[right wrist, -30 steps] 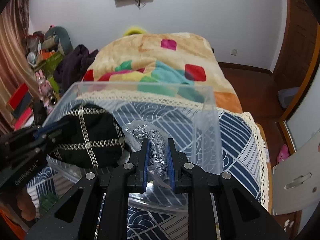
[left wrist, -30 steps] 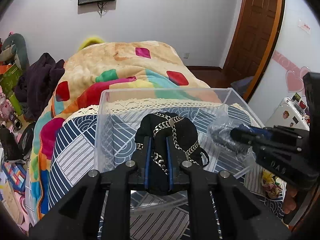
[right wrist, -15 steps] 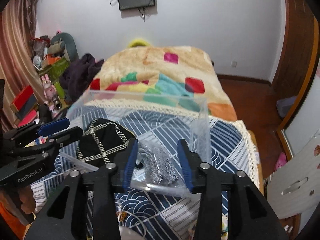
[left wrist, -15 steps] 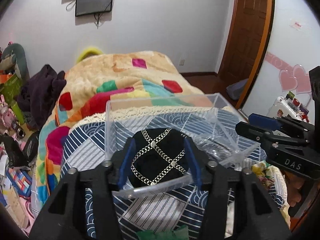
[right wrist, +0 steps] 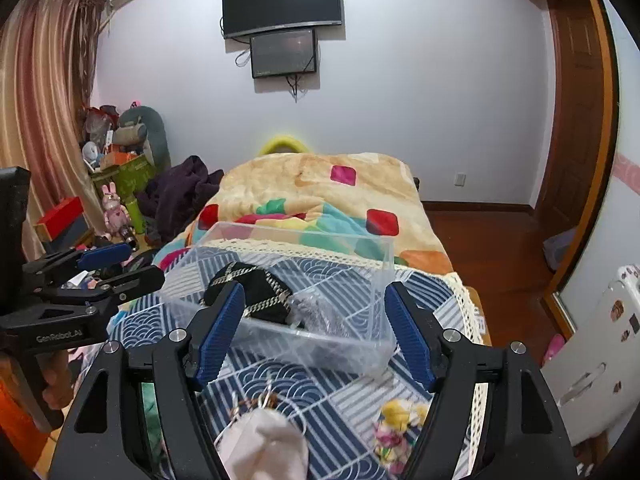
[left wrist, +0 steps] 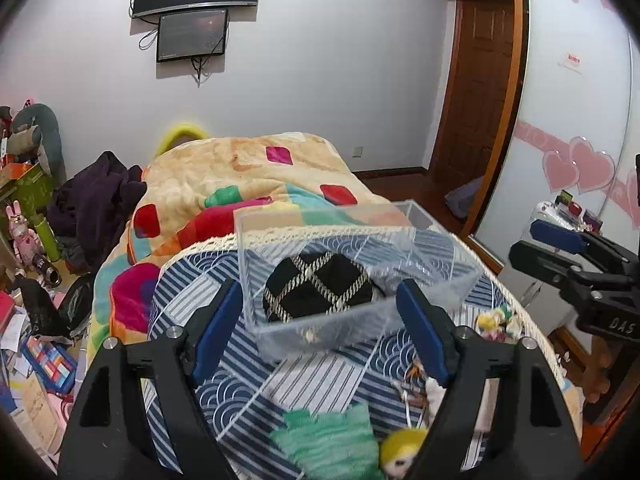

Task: Organize soft objects
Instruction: 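Grasp the green knit glove with the left tool while the right tool grasps the white cloth bag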

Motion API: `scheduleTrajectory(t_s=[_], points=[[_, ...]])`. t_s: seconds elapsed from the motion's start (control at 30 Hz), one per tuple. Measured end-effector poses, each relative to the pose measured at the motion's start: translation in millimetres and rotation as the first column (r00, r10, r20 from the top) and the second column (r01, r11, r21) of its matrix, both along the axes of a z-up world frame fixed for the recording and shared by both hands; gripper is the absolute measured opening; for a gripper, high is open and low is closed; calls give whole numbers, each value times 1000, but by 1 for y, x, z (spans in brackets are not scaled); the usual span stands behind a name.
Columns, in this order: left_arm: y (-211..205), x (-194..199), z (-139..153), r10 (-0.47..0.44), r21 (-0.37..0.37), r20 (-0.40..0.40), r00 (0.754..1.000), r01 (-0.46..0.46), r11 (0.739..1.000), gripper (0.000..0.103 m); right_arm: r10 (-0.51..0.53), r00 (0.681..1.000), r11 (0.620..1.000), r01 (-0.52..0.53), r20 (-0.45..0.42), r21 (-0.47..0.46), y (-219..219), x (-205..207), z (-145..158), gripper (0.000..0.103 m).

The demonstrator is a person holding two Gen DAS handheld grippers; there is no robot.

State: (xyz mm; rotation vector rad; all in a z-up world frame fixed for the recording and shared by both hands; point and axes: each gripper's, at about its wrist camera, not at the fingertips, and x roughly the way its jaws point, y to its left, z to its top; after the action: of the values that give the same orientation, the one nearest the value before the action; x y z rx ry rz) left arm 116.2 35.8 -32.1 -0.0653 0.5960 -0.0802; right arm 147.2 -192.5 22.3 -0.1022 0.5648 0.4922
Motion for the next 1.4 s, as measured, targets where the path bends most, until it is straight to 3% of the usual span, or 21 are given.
scheduleTrajectory(t_s=[0.23, 0.5, 0.67, 0.83, 0.93, 1.0, 1.2, 1.4], points=[[2, -24, -32, -3, -3, -73, 997, 3, 1000, 85, -4, 999, 1000, 5, -37, 13, -7, -19, -22, 76], [4, -46, -79, 4, -1, -210, 978, -4, 1000, 85, -2, 984, 999, 8, -178, 33, -15, -32, -63, 76], [-3, -57, -97, -14, -13, -245, 970, 11, 1000, 85, 7, 967, 1000, -1, -254, 23, -9, -37, -88, 76], [-8, -57, -104, -12, -14, -244, 970, 9, 1000, 84, 32, 961, 999, -28, -276, 20, -8, -40, -95, 76], [-9, -56, -106, -30, -43, -245, 969, 19, 999, 73, 46, 955, 999, -44, -293, 15, -5, -40, -100, 73], [-11, -56, -108, -49, -60, -247, 968, 35, 998, 64, 59, 951, 998, -57, -303, 14, -5, -42, -105, 58], [-20, -58, -106, -93, -60, -233, 968, 81, 995, 35, 80, 947, 997, -83, -310, 4, -1, -44, -109, 29], [-20, -62, -99, -98, -75, -210, 973, 84, 994, 14, 75, 957, 997, -74, -279, 15, -4, -44, -101, 16]])
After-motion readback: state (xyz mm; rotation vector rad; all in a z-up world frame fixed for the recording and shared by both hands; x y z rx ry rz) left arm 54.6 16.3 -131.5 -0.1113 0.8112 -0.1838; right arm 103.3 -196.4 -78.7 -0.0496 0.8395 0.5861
